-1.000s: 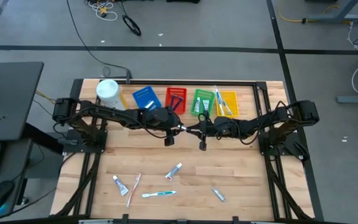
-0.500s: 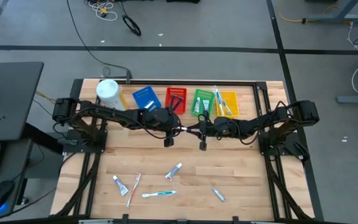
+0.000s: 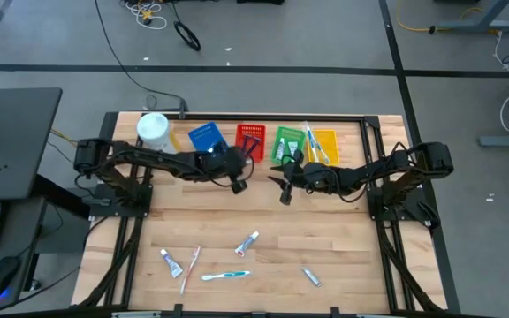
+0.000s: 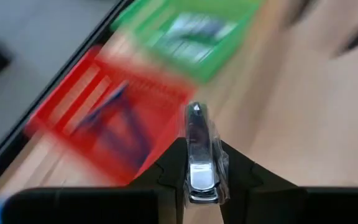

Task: Pick & Place Travel size toiletries
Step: Put the silver nail cutter into the blue basket

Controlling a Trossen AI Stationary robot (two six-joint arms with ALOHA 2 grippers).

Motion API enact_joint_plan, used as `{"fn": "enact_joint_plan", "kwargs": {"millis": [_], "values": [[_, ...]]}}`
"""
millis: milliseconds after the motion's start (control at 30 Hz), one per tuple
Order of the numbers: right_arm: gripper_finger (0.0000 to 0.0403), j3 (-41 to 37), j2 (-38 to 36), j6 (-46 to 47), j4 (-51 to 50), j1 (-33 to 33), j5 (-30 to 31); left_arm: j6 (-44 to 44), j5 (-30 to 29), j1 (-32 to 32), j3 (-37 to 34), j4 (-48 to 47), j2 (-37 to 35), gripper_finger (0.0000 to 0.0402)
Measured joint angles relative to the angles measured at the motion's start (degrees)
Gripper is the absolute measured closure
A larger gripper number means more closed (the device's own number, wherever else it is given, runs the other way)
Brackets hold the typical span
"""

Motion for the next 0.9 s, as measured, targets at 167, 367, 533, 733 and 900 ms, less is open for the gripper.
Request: {"fn": "enact_joint_plan", "kwargs": {"millis": [167, 367, 533, 733, 900], "values": [[0.0251, 0.0, 0.0, 0.0, -3.4, 0.0, -0.7, -7.9, -3.7, 3.0, 0.0, -12.5, -3.6, 0.0339], [0.0251, 0.0, 0.0, 0.0, -4.9, 0.0, -0.7, -13.3, -10.4, 6.6, 0.0, -23.3, -8.7, 0.0336], [0.0251, 0.0, 0.0, 0.0, -4.8, 0.0, -0.7, -15.6, -9.3, 10.7, -1.6, -24.7, -9.7, 0.0339], [0.0251, 0.0, 0.0, 0.0, -4.8, 0.0, -0.8, -12.0, -4.0, 14.8, -8.0, -11.7, -9.0, 0.0337], [0.0251, 0.0, 0.0, 0.0, -4.8, 0.0, -0.8, -13.0, -1.7, 17.8, -11.0, -8.7, -8.9, 0.0333]]}}
